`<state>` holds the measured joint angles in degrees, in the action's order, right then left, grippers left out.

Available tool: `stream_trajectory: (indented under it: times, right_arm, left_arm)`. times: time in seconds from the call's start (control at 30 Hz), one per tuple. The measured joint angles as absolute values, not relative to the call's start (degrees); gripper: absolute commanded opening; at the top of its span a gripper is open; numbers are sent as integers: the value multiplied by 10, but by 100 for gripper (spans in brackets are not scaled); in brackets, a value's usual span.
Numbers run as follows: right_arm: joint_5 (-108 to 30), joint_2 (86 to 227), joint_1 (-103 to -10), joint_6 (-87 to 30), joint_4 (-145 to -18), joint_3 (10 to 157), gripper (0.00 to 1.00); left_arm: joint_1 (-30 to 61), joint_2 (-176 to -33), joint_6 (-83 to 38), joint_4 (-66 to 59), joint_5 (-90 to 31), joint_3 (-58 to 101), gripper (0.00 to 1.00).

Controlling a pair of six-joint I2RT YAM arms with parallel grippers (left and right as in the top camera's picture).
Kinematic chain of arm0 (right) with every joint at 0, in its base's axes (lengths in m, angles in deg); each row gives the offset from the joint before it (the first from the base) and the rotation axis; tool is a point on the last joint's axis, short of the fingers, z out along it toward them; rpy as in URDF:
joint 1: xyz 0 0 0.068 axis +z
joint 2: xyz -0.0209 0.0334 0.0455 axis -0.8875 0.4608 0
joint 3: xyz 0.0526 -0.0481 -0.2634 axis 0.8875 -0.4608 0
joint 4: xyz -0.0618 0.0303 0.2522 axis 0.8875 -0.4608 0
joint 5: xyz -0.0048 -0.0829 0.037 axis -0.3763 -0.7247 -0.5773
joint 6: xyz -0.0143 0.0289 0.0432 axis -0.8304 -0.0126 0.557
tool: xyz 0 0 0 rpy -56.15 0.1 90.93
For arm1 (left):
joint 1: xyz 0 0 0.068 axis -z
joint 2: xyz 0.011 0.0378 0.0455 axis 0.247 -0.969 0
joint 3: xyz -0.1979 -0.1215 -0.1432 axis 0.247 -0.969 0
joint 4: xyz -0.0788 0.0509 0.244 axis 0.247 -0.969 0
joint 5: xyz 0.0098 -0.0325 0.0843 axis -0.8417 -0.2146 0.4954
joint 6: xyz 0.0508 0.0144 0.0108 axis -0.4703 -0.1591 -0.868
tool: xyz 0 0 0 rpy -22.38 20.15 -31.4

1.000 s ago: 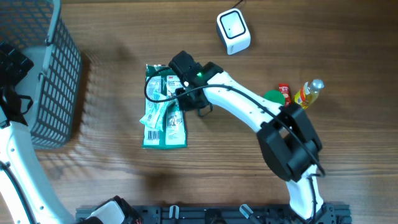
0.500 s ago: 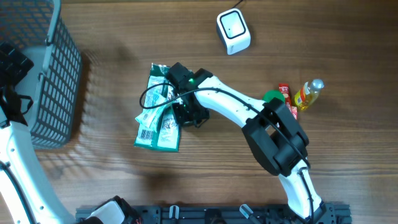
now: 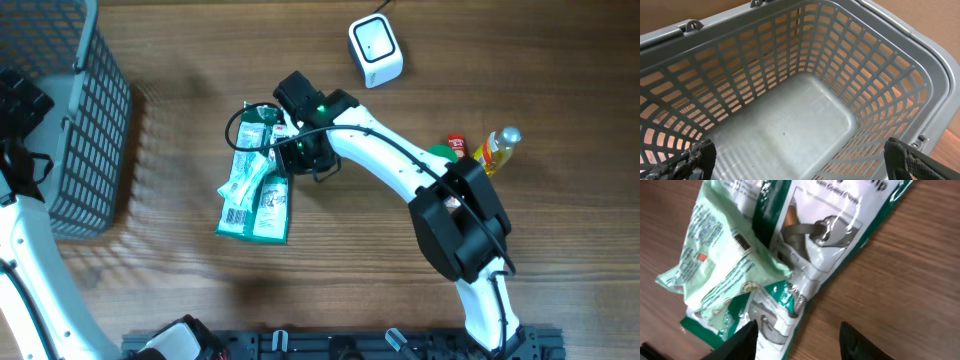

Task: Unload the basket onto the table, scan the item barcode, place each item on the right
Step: 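Lift the glove packet with the right gripper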

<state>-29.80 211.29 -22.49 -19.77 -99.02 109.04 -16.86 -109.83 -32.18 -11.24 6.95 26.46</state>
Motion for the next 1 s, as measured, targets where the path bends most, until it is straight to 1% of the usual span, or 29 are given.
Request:
stream_trajectory:
  times: [0.23,0.63,0.77,1.0]
  right_arm:
    - [-353,2113,-225,-209,-1000,1090,55]
    - [-375,2113,-225,-220,-1002,1089,56]
    - [-381,2113,-225,-220,-999,1088,58]
    - [-383,2113,-225,-224,-993,1088,59]
  left_arm:
    - [-169,-1098,-322,-112,69,265,100]
    - [-169,-1098,-322,-112,69,265,100]
    - [-169,-1098,-322,-112,69,265,100]
    - [-169,-1098,-322,-112,69,265,100]
